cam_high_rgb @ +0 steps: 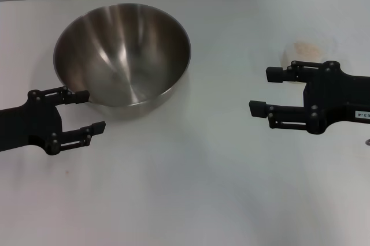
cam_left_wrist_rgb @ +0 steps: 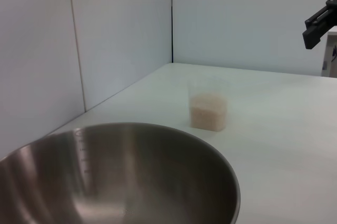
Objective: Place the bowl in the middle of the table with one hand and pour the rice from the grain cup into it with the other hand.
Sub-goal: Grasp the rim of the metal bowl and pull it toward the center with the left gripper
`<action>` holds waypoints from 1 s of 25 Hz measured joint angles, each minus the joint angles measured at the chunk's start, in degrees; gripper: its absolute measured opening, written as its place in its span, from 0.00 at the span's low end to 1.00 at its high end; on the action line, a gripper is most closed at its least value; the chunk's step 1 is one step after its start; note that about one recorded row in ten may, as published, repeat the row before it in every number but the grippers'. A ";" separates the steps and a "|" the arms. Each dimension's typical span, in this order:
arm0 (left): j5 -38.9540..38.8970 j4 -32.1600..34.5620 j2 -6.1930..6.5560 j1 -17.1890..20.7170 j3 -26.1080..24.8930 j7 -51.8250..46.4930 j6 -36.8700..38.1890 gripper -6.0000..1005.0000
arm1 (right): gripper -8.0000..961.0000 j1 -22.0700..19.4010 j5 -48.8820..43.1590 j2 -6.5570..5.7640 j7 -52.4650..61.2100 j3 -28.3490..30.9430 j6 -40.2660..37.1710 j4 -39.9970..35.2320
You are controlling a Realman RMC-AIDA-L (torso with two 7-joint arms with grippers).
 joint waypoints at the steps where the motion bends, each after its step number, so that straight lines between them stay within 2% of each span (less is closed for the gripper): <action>1: 0.00 0.00 -0.06 0.00 -0.10 0.00 0.01 0.71 | 0.76 0.00 0.00 0.00 0.00 0.00 0.00 0.01; 14: -0.22 0.60 -0.36 -0.02 -0.51 -0.24 0.02 0.70 | 0.76 0.41 0.06 0.00 -0.38 -0.22 0.01 0.34; 17: -0.71 0.85 -0.53 -1.61 -6.36 -4.18 -0.09 0.70 | 0.76 0.79 0.06 -0.03 -0.51 -0.25 0.07 0.64; 19: -0.71 0.85 -0.55 -1.91 -7.39 -4.99 -0.09 0.70 | 0.76 0.99 0.06 -0.05 -0.86 -0.26 0.13 0.95; 20: -0.76 1.66 -0.32 -3.64 -11.93 -11.35 -0.72 0.70 | 0.76 1.09 0.06 -0.06 -1.10 -0.26 0.14 1.15; 21: -0.75 2.49 -0.08 -4.31 -13.16 -14.47 -1.26 0.70 | 0.76 1.20 0.06 -0.06 -1.43 -0.26 0.15 1.37; 22: -0.75 2.49 -0.08 -4.31 -13.16 -14.47 -1.26 0.70 | 0.76 1.32 0.07 -0.07 -1.82 -0.25 0.16 1.69; 25: 0.04 7.12 0.36 -5.82 -13.86 -24.43 -3.31 0.70 | 0.76 1.79 0.33 -0.12 -2.95 -0.04 0.19 2.75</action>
